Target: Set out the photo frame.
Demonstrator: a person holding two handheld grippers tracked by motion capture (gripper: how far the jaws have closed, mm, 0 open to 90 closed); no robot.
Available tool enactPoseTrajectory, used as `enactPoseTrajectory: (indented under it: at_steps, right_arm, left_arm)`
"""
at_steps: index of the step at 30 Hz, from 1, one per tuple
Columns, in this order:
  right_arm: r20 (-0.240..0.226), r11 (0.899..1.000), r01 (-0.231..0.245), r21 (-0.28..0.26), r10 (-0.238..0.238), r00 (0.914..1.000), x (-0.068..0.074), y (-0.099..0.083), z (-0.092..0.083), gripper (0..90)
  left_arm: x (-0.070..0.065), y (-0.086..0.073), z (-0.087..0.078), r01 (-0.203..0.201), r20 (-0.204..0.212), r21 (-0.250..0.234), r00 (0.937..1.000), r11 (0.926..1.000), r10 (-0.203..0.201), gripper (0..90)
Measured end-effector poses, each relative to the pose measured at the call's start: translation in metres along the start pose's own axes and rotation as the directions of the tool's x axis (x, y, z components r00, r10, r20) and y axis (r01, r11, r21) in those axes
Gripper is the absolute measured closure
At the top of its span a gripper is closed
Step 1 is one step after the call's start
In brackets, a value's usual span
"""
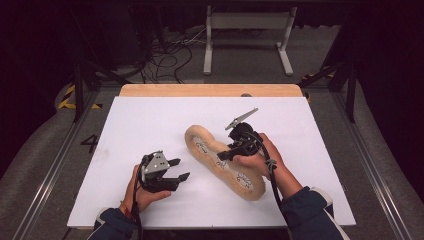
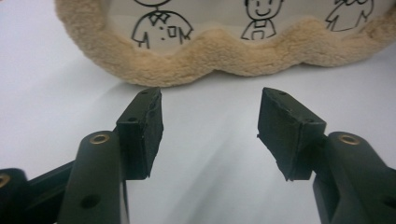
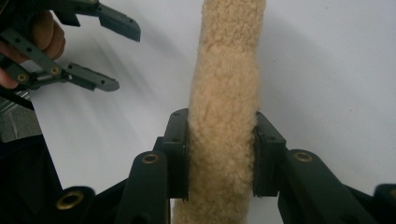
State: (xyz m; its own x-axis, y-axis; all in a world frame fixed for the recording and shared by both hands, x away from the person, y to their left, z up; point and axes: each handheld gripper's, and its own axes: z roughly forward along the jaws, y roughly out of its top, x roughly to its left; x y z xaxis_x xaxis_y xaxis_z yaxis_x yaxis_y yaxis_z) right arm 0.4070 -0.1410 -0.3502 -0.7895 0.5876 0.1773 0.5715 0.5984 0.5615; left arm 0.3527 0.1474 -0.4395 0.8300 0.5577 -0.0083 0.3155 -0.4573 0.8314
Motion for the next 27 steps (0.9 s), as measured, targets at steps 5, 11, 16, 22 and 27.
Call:
enactPoseTrajectory:
  at_steps: [5, 11, 16, 22, 27]
  right_arm:
    - [-0.004, 1.0, -0.001, -0.009, 0.001, 1.0, -0.004, -0.001, 0.001, 64.0]
    - [0.027, 1.0, 0.005, -0.028, -0.004, 0.9996, -0.006, -0.005, 0.0, 57.2]
    - [0.042, 1.0, 0.013, -0.029, -0.011, 0.999, -0.004, -0.009, -0.001, 56.8]
    - [0.083, 0.998, 0.02, -0.055, -0.016, 0.9964, -0.002, -0.015, -0.013, 48.2]
    - [0.138, 0.995, 0.025, -0.094, -0.012, 0.9903, 0.004, -0.03, -0.026, 44.1]
  left_arm:
    - [0.014, 0.004, 0.003, 0.01, -0.015, -0.01, 0.9998, 0.9999, -0.01, 35.8]
    - [0.033, 0.014, 0.009, 0.03, -0.011, -0.036, 0.9995, 0.9989, -0.03, 30.0]
    - [0.04, 0.018, 0.015, 0.046, -0.015, -0.053, 0.9988, 0.9975, -0.047, 29.9]
    - [0.046, 0.023, 0.025, 0.04, -0.017, -0.044, 0.999, 0.9982, -0.041, 37.9]
    - [0.051, 0.025, 0.028, 0.053, -0.022, -0.023, 0.9983, 0.9983, -0.054, 31.4]
